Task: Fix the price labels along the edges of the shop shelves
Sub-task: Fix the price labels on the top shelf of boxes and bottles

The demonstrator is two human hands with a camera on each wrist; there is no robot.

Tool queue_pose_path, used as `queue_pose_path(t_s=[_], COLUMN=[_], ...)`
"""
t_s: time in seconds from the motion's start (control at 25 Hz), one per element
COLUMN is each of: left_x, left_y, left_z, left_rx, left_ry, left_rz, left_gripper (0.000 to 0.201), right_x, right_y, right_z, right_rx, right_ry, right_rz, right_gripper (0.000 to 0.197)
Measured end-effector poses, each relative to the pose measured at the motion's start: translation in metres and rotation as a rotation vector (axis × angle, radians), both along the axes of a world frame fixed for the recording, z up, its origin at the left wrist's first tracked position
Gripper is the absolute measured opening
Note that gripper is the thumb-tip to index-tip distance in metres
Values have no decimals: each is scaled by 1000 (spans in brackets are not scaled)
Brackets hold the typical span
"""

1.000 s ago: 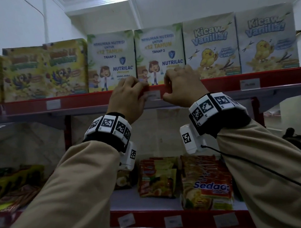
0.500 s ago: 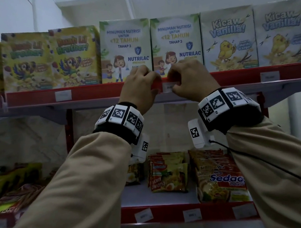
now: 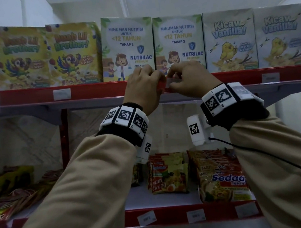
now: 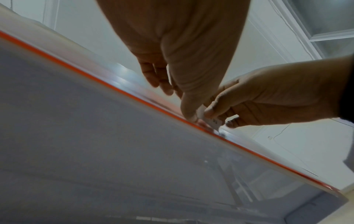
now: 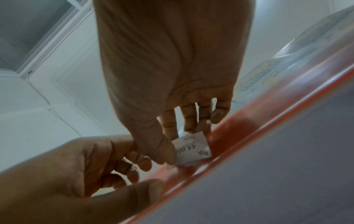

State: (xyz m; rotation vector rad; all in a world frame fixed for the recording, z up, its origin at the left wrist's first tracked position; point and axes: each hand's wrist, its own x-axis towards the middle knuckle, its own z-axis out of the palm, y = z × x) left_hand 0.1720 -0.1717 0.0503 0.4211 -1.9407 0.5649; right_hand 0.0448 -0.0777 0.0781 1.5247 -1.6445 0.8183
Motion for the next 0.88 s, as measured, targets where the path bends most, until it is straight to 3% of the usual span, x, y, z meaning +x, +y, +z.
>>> queue_pose_path(t_s=[0.24,0.44,0.64,0.76,0.88], left_x=[9,4,-2,-2,1], left_y=[-11,-15,-17,-20,-21], left_z=[10,8,7,6,6], left_rx=[101,125,140,105,92], left_ry=[-35,123,178,183,138], left_rz=[-129,-309,-343,-339,-302], left_gripper=[30,27,30,21,20], right_x=[-3,4,17,16,8], right_y=[0,-7,-14,-21,-20], right_z=[2,-6,-14,-21,-21], right_rx=[-206,-404,-420,-414,-381], right_ry=[-230,-460,-713,-636,-343], right_rz=[235,469,806,742,502], right_gripper=[14,8,20,18,13])
